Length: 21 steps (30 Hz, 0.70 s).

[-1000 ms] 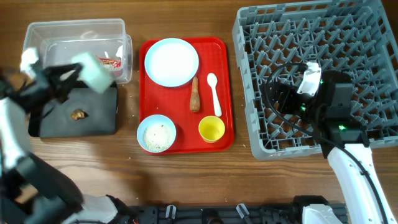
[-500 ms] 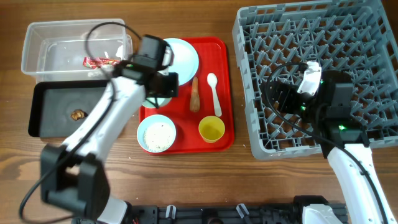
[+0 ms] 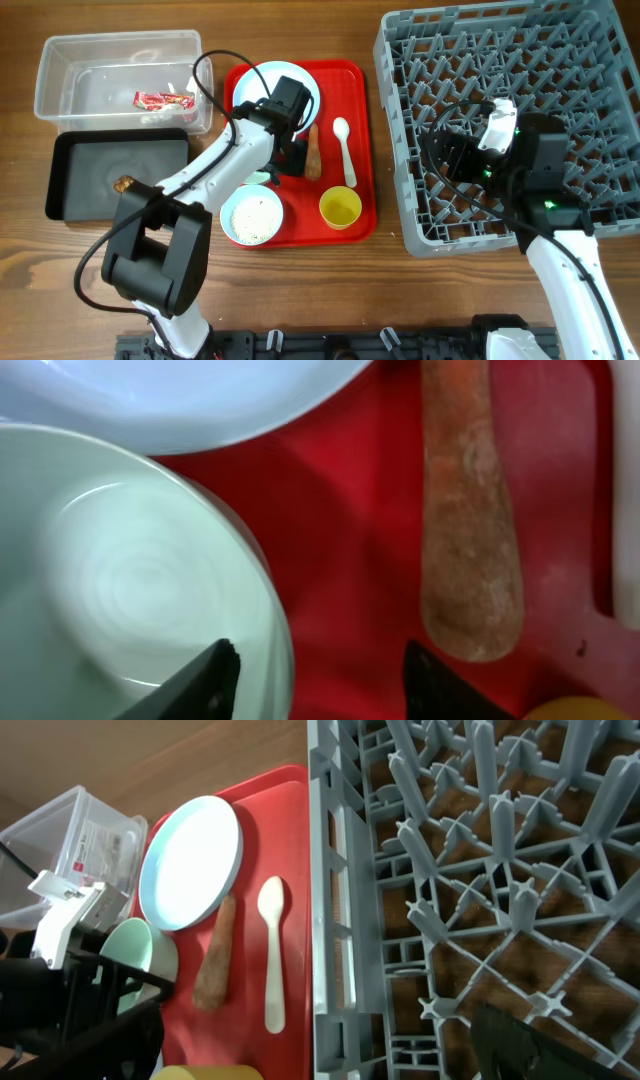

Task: Sort waste into correct bins and load items into the dishwasher rack
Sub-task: 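Return the empty bowl to the red tray, grasp the rice bowl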

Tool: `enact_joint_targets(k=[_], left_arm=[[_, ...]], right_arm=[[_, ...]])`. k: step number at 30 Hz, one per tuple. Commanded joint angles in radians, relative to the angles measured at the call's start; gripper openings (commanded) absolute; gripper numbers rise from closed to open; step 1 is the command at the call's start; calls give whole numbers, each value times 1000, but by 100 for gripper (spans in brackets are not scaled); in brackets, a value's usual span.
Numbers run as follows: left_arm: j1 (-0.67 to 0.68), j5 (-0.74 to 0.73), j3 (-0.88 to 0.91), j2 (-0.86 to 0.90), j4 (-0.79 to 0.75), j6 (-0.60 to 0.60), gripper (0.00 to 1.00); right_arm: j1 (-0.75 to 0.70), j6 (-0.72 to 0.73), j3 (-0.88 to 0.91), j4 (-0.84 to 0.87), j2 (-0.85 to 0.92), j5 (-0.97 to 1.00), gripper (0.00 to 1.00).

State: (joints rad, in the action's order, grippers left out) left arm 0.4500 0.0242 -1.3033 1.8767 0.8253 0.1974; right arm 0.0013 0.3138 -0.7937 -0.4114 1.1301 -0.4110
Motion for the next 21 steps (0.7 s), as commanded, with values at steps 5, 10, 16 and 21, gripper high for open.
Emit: enact_joint_targets(k=[5, 10, 16, 21], left_arm=[[5, -58, -143, -65, 171, 182, 61], [39, -69, -113, -65, 349, 386, 59], [125, -29, 11, -65, 309, 504, 54], [129, 101, 154, -64, 170, 600, 52]], right_arm=[[5, 57, -23, -1, 68, -2, 100], [5, 56, -23, 3, 91, -1, 100], [5, 54, -23, 8, 111, -1, 100], [5, 52, -22, 3, 132, -1, 100]])
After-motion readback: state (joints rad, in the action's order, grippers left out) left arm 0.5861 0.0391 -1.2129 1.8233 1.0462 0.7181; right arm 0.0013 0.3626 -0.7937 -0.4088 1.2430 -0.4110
